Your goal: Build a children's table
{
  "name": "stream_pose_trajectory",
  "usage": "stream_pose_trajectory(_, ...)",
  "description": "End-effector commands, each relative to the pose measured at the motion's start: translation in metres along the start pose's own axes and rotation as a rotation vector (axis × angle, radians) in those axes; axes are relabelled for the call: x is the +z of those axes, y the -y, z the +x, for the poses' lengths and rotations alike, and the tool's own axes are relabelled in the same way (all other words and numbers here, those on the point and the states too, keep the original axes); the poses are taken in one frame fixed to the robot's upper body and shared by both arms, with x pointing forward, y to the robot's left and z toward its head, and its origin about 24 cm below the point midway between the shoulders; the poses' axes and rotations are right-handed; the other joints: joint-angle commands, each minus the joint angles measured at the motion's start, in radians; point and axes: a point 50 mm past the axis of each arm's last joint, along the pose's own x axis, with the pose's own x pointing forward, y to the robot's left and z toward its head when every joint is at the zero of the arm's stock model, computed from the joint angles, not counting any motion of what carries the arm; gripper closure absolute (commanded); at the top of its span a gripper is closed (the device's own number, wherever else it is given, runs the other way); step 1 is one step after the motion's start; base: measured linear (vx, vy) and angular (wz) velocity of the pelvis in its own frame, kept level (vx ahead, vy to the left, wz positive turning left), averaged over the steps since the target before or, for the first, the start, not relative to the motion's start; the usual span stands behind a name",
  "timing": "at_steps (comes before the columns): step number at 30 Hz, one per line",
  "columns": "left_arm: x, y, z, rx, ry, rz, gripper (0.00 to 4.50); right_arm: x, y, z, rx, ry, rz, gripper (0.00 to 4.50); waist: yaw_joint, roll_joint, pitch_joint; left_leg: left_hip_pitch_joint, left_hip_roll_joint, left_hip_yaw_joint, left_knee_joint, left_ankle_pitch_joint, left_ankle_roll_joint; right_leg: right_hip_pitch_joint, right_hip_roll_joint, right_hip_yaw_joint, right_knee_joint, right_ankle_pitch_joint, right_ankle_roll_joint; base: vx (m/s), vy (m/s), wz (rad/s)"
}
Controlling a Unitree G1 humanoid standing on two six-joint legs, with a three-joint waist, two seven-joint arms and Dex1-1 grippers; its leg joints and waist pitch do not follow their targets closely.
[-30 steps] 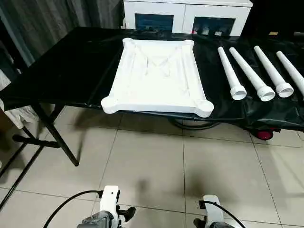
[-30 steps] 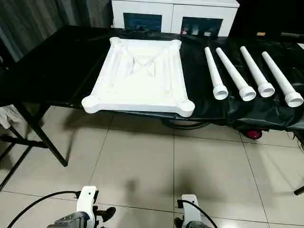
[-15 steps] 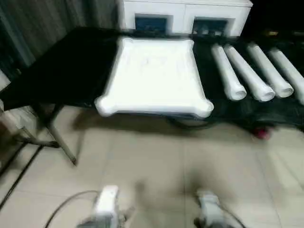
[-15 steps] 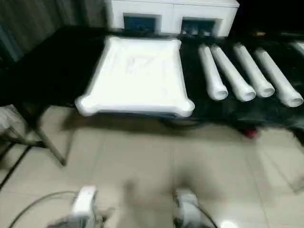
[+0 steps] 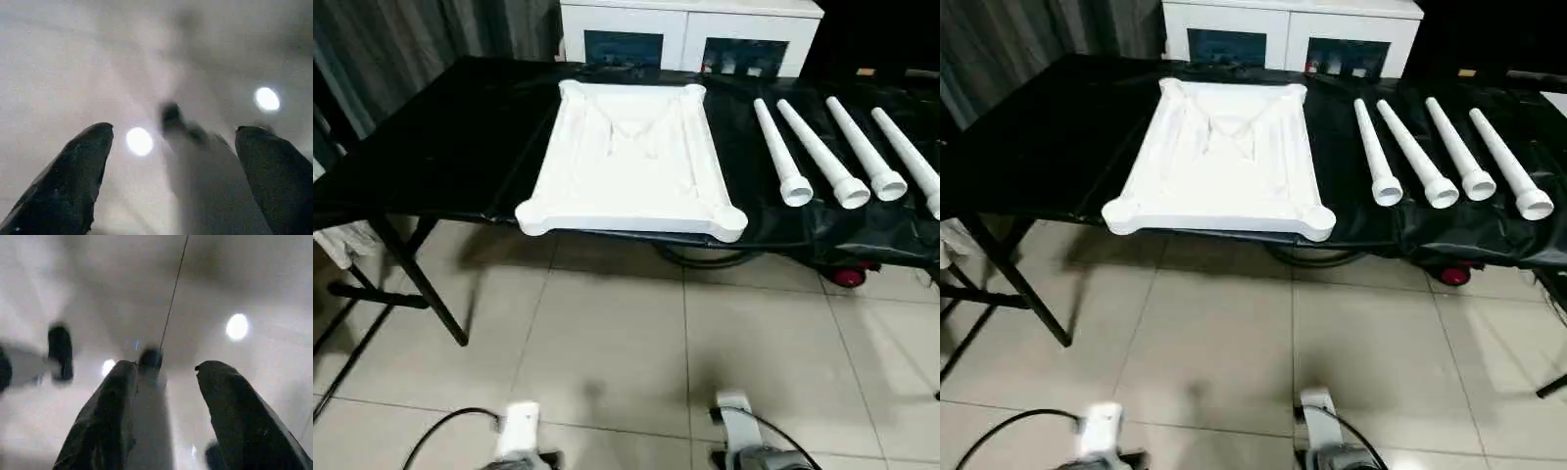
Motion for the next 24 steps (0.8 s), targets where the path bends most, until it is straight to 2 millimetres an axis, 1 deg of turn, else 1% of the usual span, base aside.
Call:
stream_pose_trajectory(1,0.033,-0.02,-0.003,0.053,0.198,0.007,0.0,0.031,0.001,-0.002,0.037,0.152,-0.002,1.84,0.006,0.01,-0.046,0.015,0.123,-0.052,-0.094,-0.157,0.066,0.02,-0.103,0.06,-0.06,0.114,-0.256,0.0,0.0,0.0)
stream_pose_trajectory(2,0.049,-0.029,-0.007,0.053,0.304,0.018,0.0,0.041,0.001,-0.004,0.073,0.205,-0.037,1.84,0.009,0.009,-0.046,0.013,0.123,-0.052,-0.092,-0.153,0.072,0.02,-0.104,0.059,-0.059,0.13,-0.258,0.0,0.0,0.0)
stream_pose_trajectory(3,0.066,-0.034,-0.014,0.01,0.425,0.054,0.0,0.051,0.0,-0.007,0.132,0.257,-0.112,1.72,0.015,0.009,-0.05,0.011,0.125,-0.051,-0.086,-0.12,0.095,0.023,-0.107,0.057,-0.052,0.19,-0.263,0.0,0.0,0.0)
stream_pose_trajectory(4,0.077,-0.034,-0.022,-0.064,0.511,0.093,0.0,0.058,-0.002,-0.011,0.2,0.302,-0.169,1.65,0.012,0.007,-0.051,0.01,0.122,-0.047,-0.083,-0.095,0.105,0.022,-0.1,0.056,-0.046,0.222,-0.264,0.0,0.0,0.0)
stream_pose_trajectory(5,0.082,-0.033,-0.027,-0.117,0.558,0.124,0.0,0.062,-0.003,-0.013,0.246,0.328,-0.205,1.6,0.018,0.01,-0.051,0.012,0.122,-0.045,-0.077,-0.06,0.125,0.019,-0.097,0.052,-0.041,0.262,-0.272,0.0,0.0,0.0)
stream_pose_trajectory(6,0.082,-0.033,-0.027,-0.117,0.558,0.124,0.0,0.062,-0.003,-0.013,0.246,0.328,-0.205,1.53,0.019,0.008,-0.053,0.014,0.12,-0.044,-0.073,-0.045,0.136,0.019,-0.096,0.052,-0.038,0.28,-0.275,0.0,0.0,0.0)
stream_pose_trajectory(7,0.084,-0.031,-0.033,-0.174,0.595,0.159,0.0,0.065,-0.003,-0.017,0.288,0.356,-0.238,1.29,0.019,0.007,-0.055,0.015,0.118,-0.041,-0.07,-0.009,0.148,0.017,-0.092,0.052,-0.032,0.305,-0.281,0.0,0.0,0.0)
stream_pose_trajectory(8,0.084,-0.028,-0.045,-0.272,0.644,0.203,0.0,0.067,-0.002,-0.024,0.377,0.398,-0.266,1.29,0.031,0.011,-0.056,0.009,0.124,-0.043,-0.065,0.013,0.158,0.025,-0.097,0.049,-0.031,0.319,-0.274,0.0,0.0,0.0)
stream_pose_trajectory(9,0.082,-0.026,-0.052,-0.315,0.661,0.23,0.0,0.07,-0.002,-0.03,0.428,0.429,-0.272,1.21,0.032,0.009,-0.053,0.005,0.128,-0.04,-0.063,0.012,0.161,0.023,-0.095,0.05,-0.028,0.33,-0.271,0.0,0.0,0.0)
stream_pose_trajectory(10,0.08,-0.025,-0.061,-0.363,0.67,0.256,0.0,0.074,-0.002,-0.04,0.502,0.473,-0.273,1.16,0.037,0.008,-0.057,0.007,0.128,-0.04,-0.062,0.021,0.163,0.023,-0.089,0.047,-0.025,0.334,-0.265,0.0,0.0,0.0)
stream_pose_trajectory(11,0.078,-0.025,-0.067,-0.384,0.672,0.281,0.0,0.078,-0.002,-0.049,0.551,0.517,-0.297,1.08,0.04,0.013,-0.06,0.01,0.127,-0.04,-0.053,0.06,0.171,0.016,-0.079,0.045,-0.018,0.379,-0.258,0.0,0.0,0.0)
stream_pose_trajectory(12,0.077,-0.025,-0.071,-0.396,0.674,0.298,0.0,0.079,-0.002,-0.056,0.584,0.546,-0.318,0.92,0.042,0.013,-0.06,0.008,0.126,-0.04,-0.051,0.069,0.177,0.014,-0.078,0.044,-0.018,0.384,-0.251,0.0,0.0,0.0)
stream_pose_trajectory(13,0.076,-0.025,-0.073,-0.4,0.675,0.307,0.0,0.08,-0.003,-0.06,0.6,0.56,-0.332,0.92,0.042,0.01,-0.056,0.006,0.125,-0.038,-0.056,0.043,0.177,0.012,-0.076,0.045,-0.025,0.344,-0.247,0.0,0.0,0.0)
stream_pose_trajectory(14,0.085,-0.028,-0.084,-0.386,0.72,0.293,0.0,0.092,0.0,-0.078,0.65,0.645,-0.314,0.77,0.038,0.008,-0.048,0.004,0.127,-0.036,-0.069,-0.032,0.164,0.011,-0.077,0.049,-0.033,0.263,-0.248,0.0,0.0,0.0)
stream_pose_trajectory(15,0.096,-0.031,-0.097,-0.373,0.78,0.284,0.0,0.106,0.005,-0.099,0.697,0.728,-0.279,0.77,0.039,-0.001,-0.041,0.004,0.135,-0.038,-0.086,-0.149,0.132,0.01,-0.082,0.054,-0.045,0.148,-0.241,0.0,0.0,0.0)
stream_pose_trajectory(16,0.096,-0.031,-0.097,-0.373,0.78,0.284,0.0,0.106,0.005,-0.099,0.697,0.728,-0.279,0.73,0.043,0.001,-0.037,0.006,0.136,-0.041,-0.092,-0.203,0.112,0.014,-0.086,0.058,-0.05,0.094,-0.237,-0.062,-0.02,0.02)
stream_pose_trajectory(17,0.119,-0.031,-0.124,-0.366,0.895,0.273,0.0,0.132,0.013,-0.139,0.74,0.888,-0.241,0.49,0.045,-0.006,-0.031,0.016,0.14,-0.039,-0.102,-0.277,0.068,0.009,-0.085,0.063,-0.06,0.012,-0.227,-0.071,-0.026,0.05)
stream_pose_trajectory(18,0.126,-0.03,-0.131,-0.362,0.924,0.273,0.0,0.138,0.016,-0.149,0.732,0.928,-0.234,0.39,0.047,-0.001,-0.028,0.015,0.143,-0.042,-0.106,-0.301,0.044,0.008,-0.087,0.065,-0.058,-0.023,-0.223,-0.071,-0.026,0.05)
stream_pose_trajectory(19,0.142,-0.027,-0.141,-0.343,1.001,0.258,0.0,0.152,0.019,-0.164,0.711,1.0,-0.22,0.39,0.046,0.003,-0.022,0.022,0.135,-0.038,-0.112,-0.353,-0.008,-0.002,-0.081,0.063,-0.068,-0.116,-0.204,-0.076,-0.02,0.04)
stream_pose_trajectory(20,0.161,-0.021,-0.156,-0.323,1.103,0.224,0.0,0.168,0.023,-0.182,0.66,1.085,-0.212,0.28,0.041,-0.001,-0.01,0.028,0.126,-0.038,-0.119,-0.435,-0.064,-0.01,-0.081,0.067,-0.084,-0.254,-0.174,-0.092,-0.011,0.03)
stream_pose_trajectory(21,0.173,-0.018,-0.162,-0.321,1.15,0.166,0.0,0.179,0.026,-0.188,0.577,1.132,-0.217,0.2,0.042,-0.002,-0.012,0.041,0.118,-0.04,-0.114,-0.474,-0.111,-0.017,-0.084,0.069,-0.093,-0.354,-0.136,-0.092,-0.011,0.03)
stream_pose_trajectory(22,0.184,-0.012,-0.166,-0.33,1.187,0.116,0.0,0.188,0.03,-0.191,0.508,1.157,-0.192,0.2,0.041,-0.004,-0.013,0.044,0.115,-0.041,-0.113,-0.467,-0.122,-0.019,-0.086,0.07,-0.097,-0.374,-0.125,-0.086,-0.007,0.0)
stream_pose_trajectory(23,0.191,-0.008,-0.169,-0.338,1.209,0.083,0.0,0.195,0.032,-0.194,0.467,1.17,-0.171,0.03,0.04,-0.007,-0.019,0.037,0.108,-0.043,-0.113,-0.414,-0.129,-0.014,-0.089,0.072,-0.102,-0.378,-0.091,-0.059,-0.007,-0.04)
stream_pose_trajectory(24,0.2,-0.002,-0.17,-0.311,1.212,0.073,0.0,0.203,0.036,-0.193,0.365,1.176,-0.164,0.03,0.039,-0.002,-0.023,0.032,0.107,-0.043,-0.115,-0.382,-0.13,-0.012,-0.087,0.072,-0.099,-0.346,-0.086,-0.059,-0.007,-0.04)
